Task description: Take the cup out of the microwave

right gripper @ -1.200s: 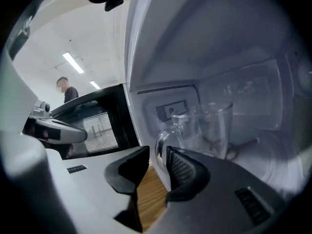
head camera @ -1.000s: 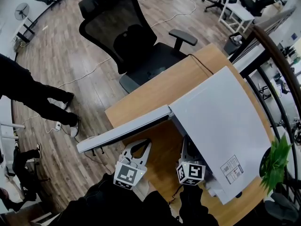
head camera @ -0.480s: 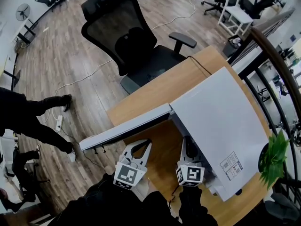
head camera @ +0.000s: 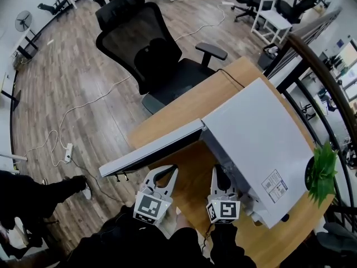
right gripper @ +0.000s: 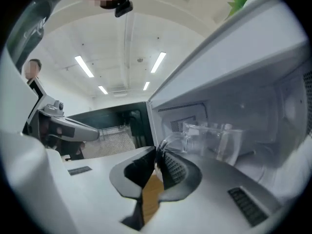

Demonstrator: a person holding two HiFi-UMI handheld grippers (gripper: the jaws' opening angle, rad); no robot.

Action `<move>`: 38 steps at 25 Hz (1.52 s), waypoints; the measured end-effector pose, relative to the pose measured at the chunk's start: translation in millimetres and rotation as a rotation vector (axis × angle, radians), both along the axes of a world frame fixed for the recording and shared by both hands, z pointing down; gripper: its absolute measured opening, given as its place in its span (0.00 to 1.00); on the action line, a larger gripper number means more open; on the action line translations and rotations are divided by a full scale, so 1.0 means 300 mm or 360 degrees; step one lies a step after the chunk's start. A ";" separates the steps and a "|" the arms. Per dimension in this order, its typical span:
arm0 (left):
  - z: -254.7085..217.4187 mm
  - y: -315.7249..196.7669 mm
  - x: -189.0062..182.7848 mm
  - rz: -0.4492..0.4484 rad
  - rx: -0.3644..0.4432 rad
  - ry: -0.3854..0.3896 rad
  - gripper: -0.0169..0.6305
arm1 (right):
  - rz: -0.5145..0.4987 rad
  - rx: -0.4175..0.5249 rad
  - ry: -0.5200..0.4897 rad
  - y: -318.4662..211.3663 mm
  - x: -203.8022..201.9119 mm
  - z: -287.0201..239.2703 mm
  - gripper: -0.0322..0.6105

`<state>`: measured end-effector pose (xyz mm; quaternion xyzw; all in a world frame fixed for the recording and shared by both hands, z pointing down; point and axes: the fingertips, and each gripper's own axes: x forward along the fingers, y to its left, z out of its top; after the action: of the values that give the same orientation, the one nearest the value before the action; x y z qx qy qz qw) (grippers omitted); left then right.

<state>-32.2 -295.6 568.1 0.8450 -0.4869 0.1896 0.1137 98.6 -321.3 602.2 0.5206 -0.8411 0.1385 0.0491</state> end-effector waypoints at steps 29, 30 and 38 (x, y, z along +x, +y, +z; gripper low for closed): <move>-0.305 0.405 -0.022 0.0330 0.0241 0.0082 0.07 | 0.0260 0.0158 0.0017 0.563 -0.039 -0.329 0.11; -0.312 0.418 -0.013 0.0345 0.0250 0.0088 0.07 | 0.0267 0.0168 0.0016 0.583 -0.034 -0.339 0.11; -0.378 0.519 0.088 0.0516 0.0331 0.0139 0.07 | 0.0414 0.0236 0.0059 0.741 0.044 -0.418 0.11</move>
<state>-5.8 -140.0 454.7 0.9270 -0.3561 0.1172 0.0148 111.9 -99.1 476.7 0.6298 -0.7734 0.0716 0.0077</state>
